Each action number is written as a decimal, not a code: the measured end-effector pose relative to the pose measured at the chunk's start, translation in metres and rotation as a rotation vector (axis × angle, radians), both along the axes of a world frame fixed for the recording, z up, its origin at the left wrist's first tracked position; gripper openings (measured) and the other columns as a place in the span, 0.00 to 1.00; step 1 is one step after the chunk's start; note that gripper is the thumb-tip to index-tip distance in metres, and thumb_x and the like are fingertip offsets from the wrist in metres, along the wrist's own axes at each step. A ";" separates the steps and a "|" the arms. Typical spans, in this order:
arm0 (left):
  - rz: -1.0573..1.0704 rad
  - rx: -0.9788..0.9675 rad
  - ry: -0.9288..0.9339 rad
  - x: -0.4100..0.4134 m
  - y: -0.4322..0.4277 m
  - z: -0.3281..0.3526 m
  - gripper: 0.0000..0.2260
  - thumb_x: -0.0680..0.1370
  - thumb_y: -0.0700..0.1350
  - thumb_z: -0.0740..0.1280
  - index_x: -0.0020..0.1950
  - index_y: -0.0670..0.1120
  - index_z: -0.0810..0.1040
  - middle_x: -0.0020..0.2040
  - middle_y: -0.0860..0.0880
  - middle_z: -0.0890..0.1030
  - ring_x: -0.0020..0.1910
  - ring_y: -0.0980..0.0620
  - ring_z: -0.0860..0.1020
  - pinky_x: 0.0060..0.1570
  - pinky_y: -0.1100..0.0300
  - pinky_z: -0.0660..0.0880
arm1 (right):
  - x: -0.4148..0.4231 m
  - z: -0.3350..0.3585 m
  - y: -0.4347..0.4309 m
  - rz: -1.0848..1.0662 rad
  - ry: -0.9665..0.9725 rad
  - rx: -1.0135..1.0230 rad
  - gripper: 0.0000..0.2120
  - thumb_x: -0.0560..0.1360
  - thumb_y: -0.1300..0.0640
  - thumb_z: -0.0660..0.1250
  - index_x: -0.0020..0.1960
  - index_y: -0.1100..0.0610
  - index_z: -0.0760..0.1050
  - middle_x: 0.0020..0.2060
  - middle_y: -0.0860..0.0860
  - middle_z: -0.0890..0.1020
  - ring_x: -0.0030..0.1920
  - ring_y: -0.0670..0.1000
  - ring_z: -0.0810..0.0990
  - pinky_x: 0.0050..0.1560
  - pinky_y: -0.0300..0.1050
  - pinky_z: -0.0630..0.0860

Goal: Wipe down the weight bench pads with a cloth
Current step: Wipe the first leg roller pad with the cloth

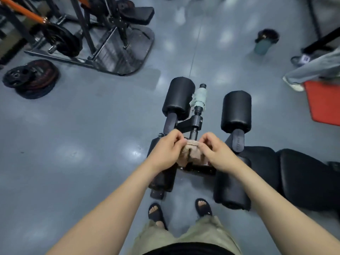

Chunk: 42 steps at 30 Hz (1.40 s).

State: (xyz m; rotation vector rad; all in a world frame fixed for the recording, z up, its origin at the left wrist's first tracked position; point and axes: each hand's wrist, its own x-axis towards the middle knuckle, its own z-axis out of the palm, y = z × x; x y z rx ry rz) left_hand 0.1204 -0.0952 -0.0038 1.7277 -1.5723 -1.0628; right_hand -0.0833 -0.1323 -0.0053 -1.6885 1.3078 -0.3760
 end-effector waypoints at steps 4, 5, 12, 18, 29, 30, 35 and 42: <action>-0.097 0.111 0.165 0.037 0.008 0.011 0.06 0.79 0.49 0.71 0.50 0.51 0.75 0.36 0.58 0.76 0.35 0.58 0.73 0.39 0.63 0.71 | 0.029 0.019 0.010 -0.126 0.012 0.017 0.03 0.81 0.51 0.62 0.50 0.46 0.74 0.37 0.48 0.78 0.33 0.44 0.73 0.39 0.41 0.73; -0.132 0.139 0.148 0.045 0.010 0.011 0.07 0.78 0.48 0.73 0.52 0.51 0.77 0.39 0.58 0.78 0.38 0.58 0.75 0.41 0.64 0.73 | 0.033 0.022 0.012 -0.152 0.015 0.032 0.03 0.81 0.51 0.63 0.50 0.46 0.75 0.38 0.47 0.79 0.34 0.44 0.75 0.39 0.40 0.74; 0.146 0.285 0.120 0.053 0.015 0.013 0.05 0.78 0.47 0.72 0.46 0.47 0.78 0.37 0.51 0.79 0.33 0.55 0.76 0.33 0.67 0.72 | 0.057 0.022 0.028 -0.257 -0.113 0.194 0.07 0.78 0.47 0.70 0.49 0.51 0.78 0.40 0.49 0.83 0.34 0.47 0.78 0.34 0.40 0.76; 0.263 0.601 0.769 0.033 0.016 0.027 0.21 0.85 0.53 0.58 0.60 0.37 0.81 0.52 0.40 0.85 0.49 0.44 0.84 0.54 0.50 0.80 | 0.063 0.007 0.046 -0.199 -0.248 0.251 0.15 0.74 0.48 0.75 0.52 0.51 0.72 0.40 0.46 0.83 0.37 0.43 0.80 0.38 0.36 0.76; 0.384 0.481 0.036 0.066 0.037 -0.031 0.06 0.80 0.44 0.64 0.54 0.47 0.79 0.49 0.50 0.81 0.45 0.52 0.77 0.46 0.60 0.74 | 0.033 -0.016 0.029 -0.240 -0.158 0.175 0.09 0.77 0.59 0.64 0.52 0.48 0.77 0.41 0.48 0.83 0.28 0.39 0.76 0.29 0.33 0.71; 0.354 0.489 -0.008 0.069 0.038 -0.035 0.06 0.80 0.44 0.65 0.56 0.48 0.78 0.50 0.50 0.81 0.46 0.53 0.77 0.44 0.61 0.73 | 0.035 -0.016 0.026 -0.229 -0.139 0.160 0.10 0.77 0.60 0.63 0.53 0.48 0.78 0.41 0.48 0.83 0.27 0.39 0.75 0.28 0.32 0.70; 0.132 0.507 -0.219 0.090 0.046 -0.068 0.21 0.77 0.49 0.71 0.69 0.51 0.71 0.66 0.47 0.71 0.62 0.49 0.74 0.60 0.56 0.72 | 0.070 -0.028 0.012 -0.133 0.077 0.008 0.14 0.76 0.59 0.63 0.59 0.49 0.79 0.52 0.49 0.80 0.50 0.45 0.78 0.46 0.37 0.70; -0.088 0.512 -0.169 0.108 0.057 -0.096 0.40 0.70 0.55 0.77 0.77 0.58 0.60 0.72 0.50 0.60 0.70 0.45 0.69 0.69 0.50 0.72 | 0.134 -0.069 0.005 0.051 0.458 -0.119 0.12 0.76 0.63 0.61 0.60 0.60 0.72 0.56 0.59 0.71 0.52 0.62 0.75 0.52 0.54 0.76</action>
